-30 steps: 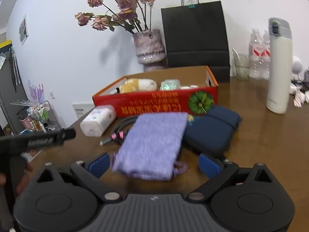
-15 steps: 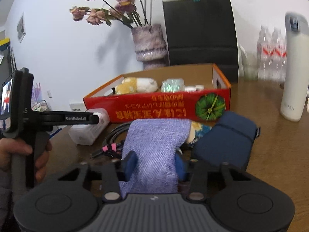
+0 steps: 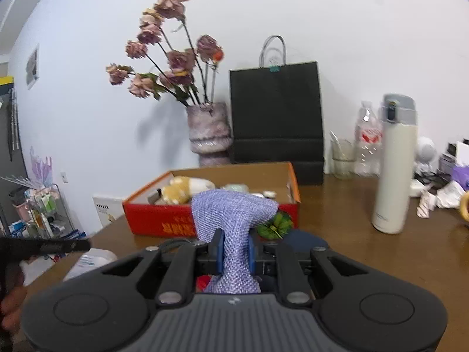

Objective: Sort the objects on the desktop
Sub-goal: 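Grasp the lavender pouch with the right tool while the left tool grasps the cotton-bud box, then place the pouch and cotton-bud box into the cardboard box, opening both tools, then withdraw both tools from the box back to the table, then grasp the red flower with the left tool while the right tool grasps a white cap, then lift the red flower with the left tool while the right tool lifts the white cap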

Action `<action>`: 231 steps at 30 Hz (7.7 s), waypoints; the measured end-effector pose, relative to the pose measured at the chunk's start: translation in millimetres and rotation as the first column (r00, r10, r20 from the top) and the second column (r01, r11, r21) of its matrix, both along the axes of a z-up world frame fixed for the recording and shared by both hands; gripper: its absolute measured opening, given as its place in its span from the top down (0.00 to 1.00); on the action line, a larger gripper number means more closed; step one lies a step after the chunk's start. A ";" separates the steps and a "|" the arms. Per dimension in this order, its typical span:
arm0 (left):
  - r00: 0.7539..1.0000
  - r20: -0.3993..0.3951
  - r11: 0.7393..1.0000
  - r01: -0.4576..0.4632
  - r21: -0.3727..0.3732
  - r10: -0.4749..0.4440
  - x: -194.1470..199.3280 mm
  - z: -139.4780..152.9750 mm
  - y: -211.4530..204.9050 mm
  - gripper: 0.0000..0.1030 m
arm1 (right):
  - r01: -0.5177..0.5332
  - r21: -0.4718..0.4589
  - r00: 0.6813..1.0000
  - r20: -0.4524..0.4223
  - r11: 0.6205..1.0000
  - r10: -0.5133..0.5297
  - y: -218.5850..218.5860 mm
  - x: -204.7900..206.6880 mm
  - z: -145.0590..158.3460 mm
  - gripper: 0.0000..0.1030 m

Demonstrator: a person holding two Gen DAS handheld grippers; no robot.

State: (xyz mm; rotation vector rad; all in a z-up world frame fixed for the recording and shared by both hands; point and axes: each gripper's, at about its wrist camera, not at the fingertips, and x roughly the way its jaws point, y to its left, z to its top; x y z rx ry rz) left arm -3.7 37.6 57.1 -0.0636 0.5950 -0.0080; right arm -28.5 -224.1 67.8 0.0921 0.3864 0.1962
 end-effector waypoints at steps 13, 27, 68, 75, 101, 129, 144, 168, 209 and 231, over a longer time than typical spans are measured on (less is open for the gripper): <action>0.997 -0.082 0.992 0.013 0.126 -0.002 40.3 -26.4 -11.7 0.16 | -0.179 -0.044 0.977 -0.128 0.983 0.172 26.3 -44.2 -28.2 0.84; 0.999 0.048 1.000 -0.003 -0.026 0.005 -23.1 9.2 1.5 0.37 | -0.172 0.018 0.979 -0.108 0.985 0.173 23.0 -40.5 -26.0 0.83; 0.973 -0.229 0.995 -0.004 -0.099 -0.019 291.3 44.1 -27.8 0.05 | 0.044 0.211 0.852 -0.518 0.977 0.073 -15.5 338.4 -11.6 0.46; 0.978 -0.209 1.000 -0.008 -0.017 0.004 249.5 85.0 -25.4 0.00 | 0.044 0.097 0.886 -0.463 0.994 0.006 -10.4 291.6 32.2 0.28; 0.998 0.044 0.995 0.038 0.090 -0.042 -44.3 2.0 -44.7 0.00 | -0.019 -0.068 0.993 -0.114 0.998 0.011 15.4 -14.6 -18.4 0.00; 0.985 -0.012 0.985 0.173 0.030 -0.172 -24.5 -19.5 -53.5 0.00 | -0.045 -0.022 0.983 -0.180 0.999 0.040 -6.3 -28.3 -52.7 0.12; 0.956 -0.069 0.941 0.266 -0.210 -0.286 73.8 -15.1 -120.8 0.58 | 0.003 0.081 0.993 -0.116 0.997 0.007 -47.0 46.2 -39.4 0.62; 0.956 -0.026 0.946 0.285 -0.158 -0.292 11.5 -17.4 -64.0 0.74 | -0.101 0.079 0.961 -0.250 0.992 0.118 11.8 53.7 -65.7 0.86; 0.880 -0.029 0.816 0.428 -0.388 -0.475 11.2 -0.9 -54.2 0.70 | -0.374 -0.202 0.927 -0.046 0.905 0.373 43.0 -7.9 -46.5 0.60; 0.931 -0.100 0.791 0.236 -0.564 -0.350 18.6 -34.2 -45.0 0.63 | -0.390 -0.327 0.920 -0.090 0.861 0.382 61.9 -29.3 -59.7 0.63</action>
